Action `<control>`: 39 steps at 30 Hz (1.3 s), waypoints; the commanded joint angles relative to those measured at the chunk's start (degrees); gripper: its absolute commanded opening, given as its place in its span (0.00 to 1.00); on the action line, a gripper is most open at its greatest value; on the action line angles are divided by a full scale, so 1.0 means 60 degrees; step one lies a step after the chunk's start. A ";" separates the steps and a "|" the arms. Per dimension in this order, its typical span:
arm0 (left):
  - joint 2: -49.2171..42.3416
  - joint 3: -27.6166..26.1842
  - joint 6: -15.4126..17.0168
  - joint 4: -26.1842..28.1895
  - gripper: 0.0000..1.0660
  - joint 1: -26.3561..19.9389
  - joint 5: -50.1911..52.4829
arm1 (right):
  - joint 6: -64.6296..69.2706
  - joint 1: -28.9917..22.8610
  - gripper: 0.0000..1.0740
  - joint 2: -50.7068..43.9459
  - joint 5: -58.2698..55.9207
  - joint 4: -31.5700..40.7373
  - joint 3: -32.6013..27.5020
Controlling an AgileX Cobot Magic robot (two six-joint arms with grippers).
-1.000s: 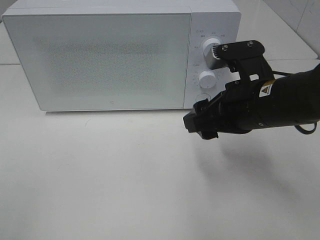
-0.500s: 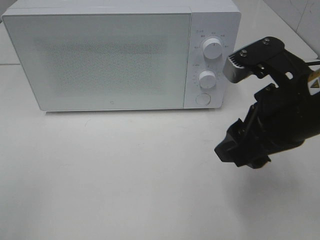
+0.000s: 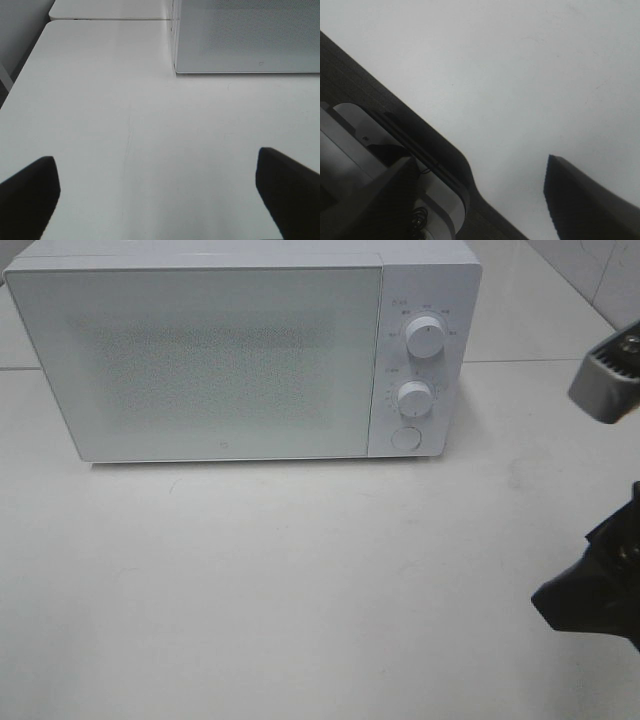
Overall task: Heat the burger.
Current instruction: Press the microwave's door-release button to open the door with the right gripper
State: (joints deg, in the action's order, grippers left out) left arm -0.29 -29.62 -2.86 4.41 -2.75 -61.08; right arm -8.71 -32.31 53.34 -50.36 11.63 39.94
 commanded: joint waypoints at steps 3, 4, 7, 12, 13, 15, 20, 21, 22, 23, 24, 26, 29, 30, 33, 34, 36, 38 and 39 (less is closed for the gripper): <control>-0.0239 0.0010 0.0048 0.0010 0.94 -0.0019 -0.0038 | 0.0210 0.0048 0.67 -0.1270 -0.0821 -0.0076 0.0057; -0.0239 0.0010 0.0048 0.0010 0.94 -0.0019 -0.0038 | 0.0220 0.0153 0.67 -0.1786 -0.0955 -0.0076 0.0057; -0.0239 0.0010 0.0048 0.0010 0.94 -0.0019 -0.0038 | 0.0306 0.0544 0.67 -0.2244 -0.1108 -0.0067 0.0057; -0.0239 0.0010 0.0048 0.0010 0.94 -0.0019 -0.0038 | 0.0315 0.2406 0.67 -0.3953 -0.1366 -0.0143 0.0057; -0.0239 0.0010 0.0048 0.0010 0.94 -0.0019 -0.0038 | 0.0315 0.2406 0.67 -0.3953 -0.1366 -0.0143 0.0057; -0.0239 0.0010 0.0048 0.0010 0.94 -0.0019 -0.0038 | 0.0315 0.2903 0.67 -0.4765 -0.1366 -0.0153 0.0048; -0.0239 0.0010 0.0048 0.0010 0.94 -0.0019 -0.0038 | 0.0315 0.3438 0.67 -0.6169 -0.1404 -0.0172 0.0048; -0.0239 0.0010 0.0048 0.0010 0.94 -0.0019 -0.0038 | 0.0315 0.3505 0.67 -0.6446 -0.1413 -0.0229 0.0038; -0.0239 0.0010 0.0048 0.0010 0.94 -0.0019 -0.0038 | 0.0315 0.3505 0.67 -0.6446 -0.1413 -0.0229 0.0038; -0.0239 0.0010 0.0048 0.0010 0.94 -0.0019 -0.0038 | 0.0315 0.3657 0.67 -0.6942 -0.1413 -0.0449 -0.0057; -0.0239 0.0010 0.0048 0.0010 0.94 -0.0019 -0.0038 | 0.0315 0.3724 0.67 -0.7219 -0.1413 -0.0583 -0.0143; -0.0239 0.0010 0.0048 0.0010 0.94 -0.0019 -0.0038 | 0.0325 0.3858 0.67 -0.7716 -0.1413 -0.0754 -0.0353; -0.0239 0.0010 0.0048 0.0010 0.94 -0.0019 -0.0038 | 0.0458 0.4078 0.67 -0.8470 -0.1423 -0.0984 -0.0697; -0.0239 0.0010 0.0048 0.0010 0.94 -0.0019 -0.0038 | 0.0458 0.4078 0.67 -0.8470 -0.1423 -0.0984 -0.0697; -0.0239 0.0010 0.0048 0.0010 0.94 -0.0019 -0.0038 | 0.0468 0.4249 0.67 -0.9072 -0.1327 -0.1251 -0.1060; -0.0239 0.0010 0.0048 0.0010 0.94 -0.0019 -0.0038 | 0.0468 0.4278 0.67 -0.9206 -0.1261 -0.1413 -0.1308; -0.0239 0.0010 0.0048 0.0010 0.94 -0.0019 -0.0038 | 0.0525 0.4278 0.67 -0.9186 -0.1270 -0.1375 -0.1442; -0.0210 0.0010 0.0048 0.0010 0.94 -0.0019 -0.0038 | 0.0592 0.4278 0.67 -0.9186 -0.1203 -0.1366 -0.1719; -0.0181 0.0010 0.0048 0.0029 0.94 -0.0019 -0.0038 | 0.0640 0.4278 0.67 -0.9186 -0.1127 -0.1385 -0.1919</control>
State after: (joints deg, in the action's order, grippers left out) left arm -0.29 -29.62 -2.86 4.41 -2.75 -61.08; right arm -5.50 -6.99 -0.23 -58.33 4.01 29.22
